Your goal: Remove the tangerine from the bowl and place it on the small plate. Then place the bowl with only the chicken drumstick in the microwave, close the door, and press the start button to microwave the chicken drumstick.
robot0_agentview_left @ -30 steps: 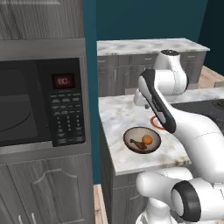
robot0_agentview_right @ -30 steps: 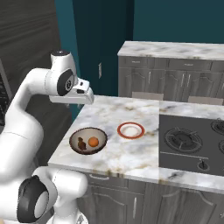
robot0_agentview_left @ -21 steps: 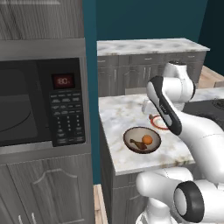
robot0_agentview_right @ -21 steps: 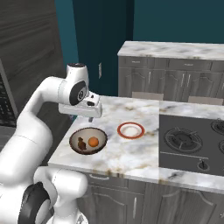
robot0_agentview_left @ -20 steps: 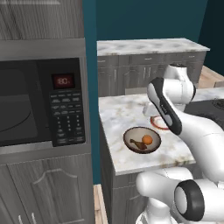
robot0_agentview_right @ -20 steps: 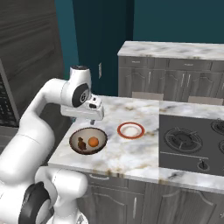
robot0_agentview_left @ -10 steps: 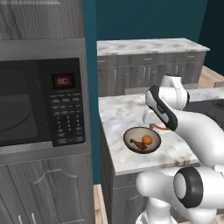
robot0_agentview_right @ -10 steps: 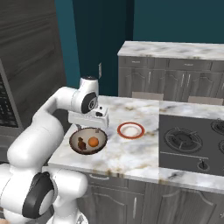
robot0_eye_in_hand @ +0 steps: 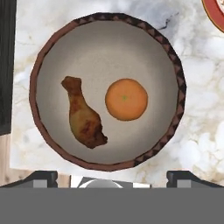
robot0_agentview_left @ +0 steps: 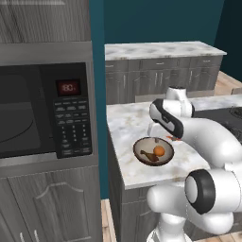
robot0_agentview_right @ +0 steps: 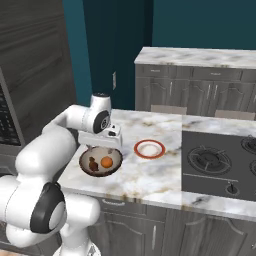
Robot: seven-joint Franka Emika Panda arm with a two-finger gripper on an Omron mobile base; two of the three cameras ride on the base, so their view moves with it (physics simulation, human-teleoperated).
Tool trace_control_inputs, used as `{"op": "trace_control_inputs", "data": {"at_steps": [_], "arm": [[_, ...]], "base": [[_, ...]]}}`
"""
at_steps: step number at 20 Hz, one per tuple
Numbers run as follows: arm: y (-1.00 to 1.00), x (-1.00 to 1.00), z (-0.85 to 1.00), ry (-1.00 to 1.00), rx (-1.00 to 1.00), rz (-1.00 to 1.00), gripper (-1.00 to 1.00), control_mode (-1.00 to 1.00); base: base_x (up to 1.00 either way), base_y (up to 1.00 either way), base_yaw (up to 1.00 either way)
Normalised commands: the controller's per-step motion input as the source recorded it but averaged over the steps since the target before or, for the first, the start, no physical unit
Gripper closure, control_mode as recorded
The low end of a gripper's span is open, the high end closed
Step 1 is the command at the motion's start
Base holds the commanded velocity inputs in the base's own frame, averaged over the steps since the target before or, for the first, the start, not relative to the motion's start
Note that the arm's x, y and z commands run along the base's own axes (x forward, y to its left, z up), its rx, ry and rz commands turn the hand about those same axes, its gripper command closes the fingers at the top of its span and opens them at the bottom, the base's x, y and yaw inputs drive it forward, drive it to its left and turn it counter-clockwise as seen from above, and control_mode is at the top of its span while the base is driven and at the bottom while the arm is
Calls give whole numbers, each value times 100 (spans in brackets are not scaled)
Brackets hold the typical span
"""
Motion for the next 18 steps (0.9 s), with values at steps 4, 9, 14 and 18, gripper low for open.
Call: {"op": "trace_control_inputs", "data": {"at_steps": [4, 9, 14, 18], "arm": [[0, 8, -22, 0, 0, 2, -100, -100], [3, 25, -40, 0, 0, 2, -100, -100], [12, 28, -55, 0, -6, 1, -100, -100], [5, 7, -29, 0, -8, 0, -100, -100]], "base": [[0, 0, 0], [0, 0, 0], [0, 0, 0], [0, 0, 0]]}}
